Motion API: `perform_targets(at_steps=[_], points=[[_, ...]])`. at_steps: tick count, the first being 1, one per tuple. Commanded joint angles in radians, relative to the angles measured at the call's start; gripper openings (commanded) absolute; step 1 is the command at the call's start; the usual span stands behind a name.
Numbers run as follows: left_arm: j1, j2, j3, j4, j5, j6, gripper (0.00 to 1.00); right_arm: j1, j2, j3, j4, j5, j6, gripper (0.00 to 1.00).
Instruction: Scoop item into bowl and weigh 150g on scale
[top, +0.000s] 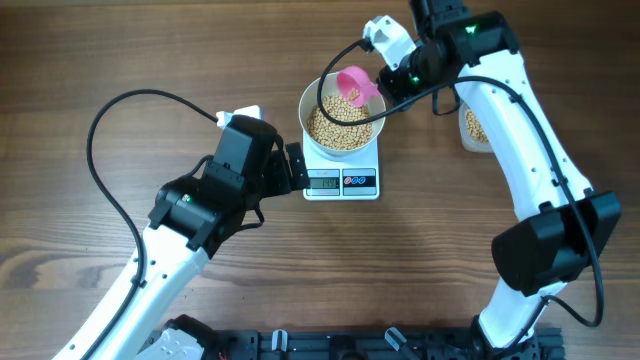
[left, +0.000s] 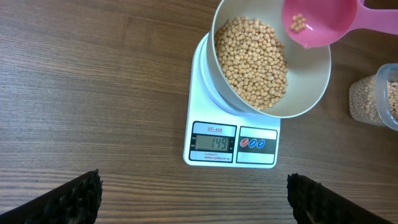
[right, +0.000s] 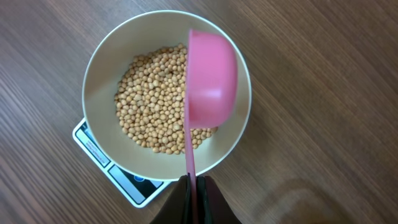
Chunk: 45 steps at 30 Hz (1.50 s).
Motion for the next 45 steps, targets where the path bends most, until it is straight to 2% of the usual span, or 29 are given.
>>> perform_targets(at_steps=[1, 7, 10, 13, 15, 18, 21, 23, 30, 34, 41, 43, 45], points=[[0.005, -0.007, 0.001, 0.002, -0.010, 0.008, 1.00, 0.003, -0.024, 0.020, 0.006, -0.050, 0.014, 0.04], [0.005, -0.007, 0.001, 0.002, -0.010, 0.008, 1.00, 0.003, -0.024, 0.020, 0.010, 0.015, 0.012, 0.04], [0.005, -0.007, 0.001, 0.002, -0.010, 0.008, 1.00, 0.008, -0.024, 0.020, 0.007, -0.037, 0.010, 0.04], [0.005, -0.007, 0.001, 0.002, -0.010, 0.008, 1.00, 0.011, -0.024, 0.020, 0.024, 0.026, 0.019, 0.04], [0.005, -0.007, 0.001, 0.002, -0.010, 0.008, 1.00, 0.013, -0.024, 0.020, 0.023, -0.023, 0.014, 0.04], [0.005, -0.007, 0.001, 0.002, -0.010, 0.008, 1.00, 0.014, -0.024, 0.020, 0.039, 0.006, 0.014, 0.04], [0.005, -0.007, 0.001, 0.002, -0.010, 0.008, 1.00, 0.022, -0.024, 0.020, 0.019, -0.072, 0.005, 0.04], [0.005, -0.007, 0.001, 0.002, -0.010, 0.008, 1.00, 0.032, -0.024, 0.020, 0.011, -0.036, -0.034, 0.04], [0.005, -0.007, 0.001, 0.002, -0.010, 0.008, 1.00, 0.039, -0.023, 0.020, 0.030, 0.044, 0.004, 0.05], [0.005, -0.007, 0.001, 0.002, -0.010, 0.008, 1.00, 0.040, -0.023, 0.020, 0.014, -0.025, 0.013, 0.04], [0.005, -0.007, 0.001, 0.002, -0.010, 0.008, 1.00, 0.040, -0.023, 0.020, 0.042, -0.013, 0.014, 0.04], [0.005, -0.007, 0.001, 0.002, -0.010, 0.008, 1.00, 0.042, -0.023, 0.020, 0.014, -0.044, -0.027, 0.04], [0.005, -0.007, 0.001, 0.002, -0.010, 0.008, 1.00, 0.041, -0.023, 0.020, 0.019, 0.018, -0.034, 0.04]])
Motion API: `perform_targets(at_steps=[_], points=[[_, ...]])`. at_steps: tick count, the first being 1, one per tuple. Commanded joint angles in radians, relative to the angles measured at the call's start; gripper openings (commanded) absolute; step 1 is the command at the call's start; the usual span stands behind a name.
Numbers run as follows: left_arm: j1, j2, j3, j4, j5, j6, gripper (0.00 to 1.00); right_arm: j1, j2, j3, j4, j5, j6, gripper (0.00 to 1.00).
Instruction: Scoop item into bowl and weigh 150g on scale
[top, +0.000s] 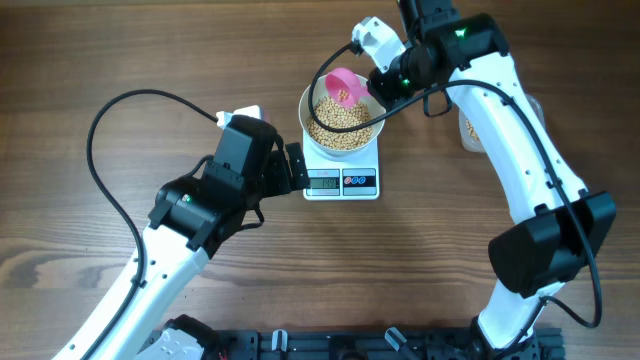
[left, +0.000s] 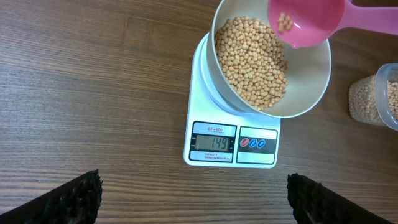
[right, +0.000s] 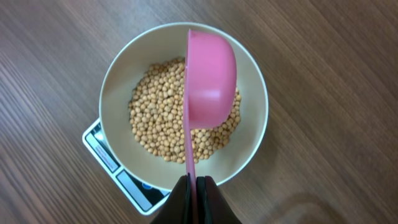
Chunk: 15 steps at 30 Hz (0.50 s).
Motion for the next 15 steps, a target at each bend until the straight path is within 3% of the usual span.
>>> perform_targets(at_steps=[1, 4, 7, 15], points=[[0.005, -0.007, 0.001, 0.002, -0.010, 0.008, 1.00, 0.006, -0.023, 0.020, 0.009, 0.044, 0.002, 0.04], [0.005, -0.007, 0.001, 0.002, -0.010, 0.008, 1.00, 0.006, -0.023, 0.020, -0.012, -0.006, -0.037, 0.04], [0.005, -0.007, 0.001, 0.002, -0.010, 0.008, 1.00, 0.006, -0.023, 0.020, 0.019, 0.042, 0.053, 0.04], [0.005, -0.007, 0.001, 0.002, -0.010, 0.008, 1.00, 0.006, -0.023, 0.020, 0.014, 0.005, 0.036, 0.04]])
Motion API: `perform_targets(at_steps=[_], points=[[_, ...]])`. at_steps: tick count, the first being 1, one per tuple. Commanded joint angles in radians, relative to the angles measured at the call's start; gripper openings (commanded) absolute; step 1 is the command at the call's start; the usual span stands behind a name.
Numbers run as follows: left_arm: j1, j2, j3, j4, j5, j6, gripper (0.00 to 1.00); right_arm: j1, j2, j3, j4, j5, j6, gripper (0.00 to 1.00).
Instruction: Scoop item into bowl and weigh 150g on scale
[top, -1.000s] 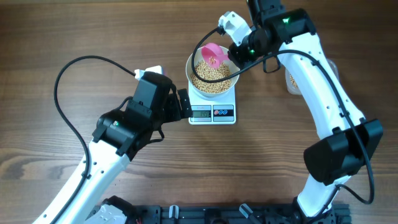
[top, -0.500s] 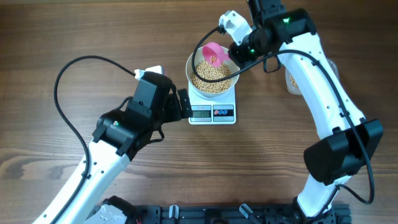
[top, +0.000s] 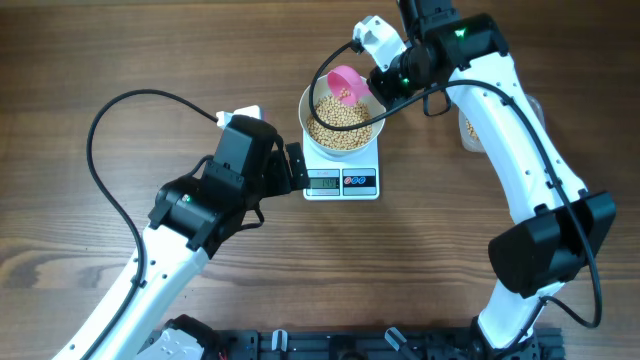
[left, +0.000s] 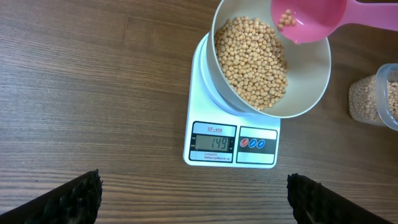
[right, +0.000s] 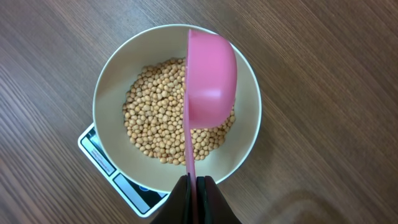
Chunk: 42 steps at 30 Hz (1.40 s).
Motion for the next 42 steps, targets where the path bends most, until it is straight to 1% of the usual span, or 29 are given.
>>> perform_targets(at_steps=[1, 17, 22, 24, 32, 34, 37, 39, 42], points=[[0.005, -0.007, 0.001, 0.002, -0.010, 0.008, 1.00, 0.005, -0.023, 0.020, 0.003, -0.015, 0.005, 0.04], [0.005, -0.007, 0.001, 0.002, -0.010, 0.008, 1.00, 0.006, -0.023, 0.020, 0.003, -0.016, 0.005, 0.04], [0.005, -0.007, 0.001, 0.002, -0.010, 0.008, 1.00, 0.006, -0.023, 0.020, 0.001, -0.016, 0.037, 0.04], [0.005, -0.007, 0.001, 0.002, -0.010, 0.008, 1.00, 0.006, -0.023, 0.020, 0.003, -0.016, 0.074, 0.04], [0.005, -0.007, 0.001, 0.002, -0.010, 0.008, 1.00, 0.006, -0.023, 0.020, 0.002, -0.016, 0.076, 0.04], [0.005, -0.007, 0.001, 0.002, -0.010, 0.008, 1.00, 0.006, -0.023, 0.020, 0.001, -0.016, 0.045, 0.04], [0.005, -0.007, 0.001, 0.002, -0.010, 0.008, 1.00, 0.006, -0.022, 0.020, -0.024, -0.002, -0.126, 0.04], [0.005, -0.007, 0.001, 0.002, -0.010, 0.008, 1.00, 0.006, -0.021, 0.020, -0.019, 0.026, -0.121, 0.04], [0.005, -0.007, 0.001, 0.002, -0.010, 0.008, 1.00, 0.006, -0.021, 0.020, -0.020, 0.000, -0.101, 0.04]])
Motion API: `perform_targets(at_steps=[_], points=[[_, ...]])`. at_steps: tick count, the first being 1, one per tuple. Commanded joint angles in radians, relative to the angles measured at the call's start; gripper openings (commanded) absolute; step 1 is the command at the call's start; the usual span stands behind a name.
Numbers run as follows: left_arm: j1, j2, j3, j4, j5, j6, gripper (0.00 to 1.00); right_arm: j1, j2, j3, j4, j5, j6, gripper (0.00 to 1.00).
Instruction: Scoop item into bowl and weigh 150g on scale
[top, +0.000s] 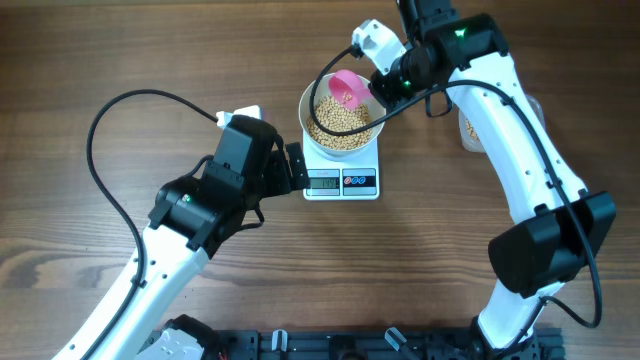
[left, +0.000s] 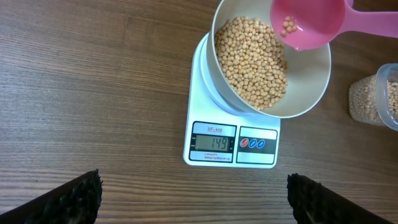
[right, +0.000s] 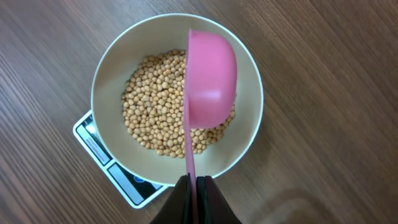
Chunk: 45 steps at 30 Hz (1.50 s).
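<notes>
A cream bowl (top: 312, 108) of soybeans (left: 250, 59) stands on the white scale (left: 231, 145), whose display (left: 212, 144) reads 149. My right gripper (right: 194, 182) is shut on the handle of a pink scoop (right: 211, 78), held tilted on its side over the bowl's far right part. A few beans (left: 288, 25) lie in the scoop. My left gripper (left: 194, 193) is open, low over the table just in front of the scale, with nothing between its fingers.
A clear container (left: 380, 96) with more soybeans stands to the right of the scale, partly behind my right arm (top: 520, 150) in the overhead view. Black cables (top: 110, 120) loop over the table on the left.
The scoop has shifted a little over the bowl and the few beans sit slightly lower in it. The display still reads 149. The left arm has not moved.
The scoop was held tilted over the bowl's right rim with a few beans in it and the scale at 149. It then stood further over the bowl. It has stayed there with small shifts, the reading unchanged.
</notes>
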Motion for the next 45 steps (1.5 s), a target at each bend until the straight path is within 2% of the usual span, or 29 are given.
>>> perform_targets(at_steps=[1, 3, 6, 9, 14, 18, 20, 25, 29, 32, 35, 41, 45], points=[[0.005, -0.007, 0.001, 0.002, -0.010, 0.008, 1.00, 0.006, -0.021, 0.020, 0.005, -0.008, -0.031, 0.05], [0.005, -0.007, 0.001, 0.002, -0.010, 0.008, 1.00, 0.006, -0.021, 0.020, 0.021, -0.010, 0.005, 0.04], [0.005, -0.007, 0.001, 0.002, -0.010, 0.008, 1.00, 0.013, -0.021, 0.020, 0.005, -0.013, -0.073, 0.04], [0.005, -0.007, 0.001, 0.002, -0.010, 0.008, 1.00, 0.015, -0.021, 0.020, 0.041, 0.047, 0.040, 0.04], [0.005, -0.007, 0.001, 0.002, -0.010, 0.008, 1.00, 0.015, -0.021, 0.020, 0.041, -0.114, 0.064, 0.04], [0.005, -0.007, 0.001, 0.002, -0.010, 0.008, 1.00, 0.016, -0.021, 0.020, -0.003, -0.084, -0.068, 0.04], [0.005, -0.007, 0.001, 0.002, -0.010, 0.008, 1.00, 0.016, -0.021, 0.020, 0.002, -0.037, -0.013, 0.04], [0.005, -0.007, 0.001, 0.002, -0.010, 0.008, 1.00, 0.015, -0.021, 0.020, 0.005, -0.027, 0.020, 0.04], [0.005, -0.007, 0.001, 0.002, -0.010, 0.008, 1.00, 0.015, -0.020, 0.020, 0.023, 0.035, 0.017, 0.04], [0.005, -0.007, 0.001, 0.002, -0.010, 0.008, 1.00, 0.023, -0.020, 0.020, 0.023, 0.046, -0.056, 0.04], [0.005, -0.007, 0.001, 0.002, -0.010, 0.008, 1.00, 0.025, -0.020, 0.020, 0.043, 0.038, 0.051, 0.04], [0.005, -0.007, 0.001, 0.002, -0.010, 0.008, 1.00, 0.023, -0.020, 0.020, 0.034, 0.006, 0.144, 0.04], [0.005, -0.007, 0.001, 0.002, -0.010, 0.008, 1.00, 0.001, -0.020, 0.020, 0.000, -0.069, 0.148, 0.04]])
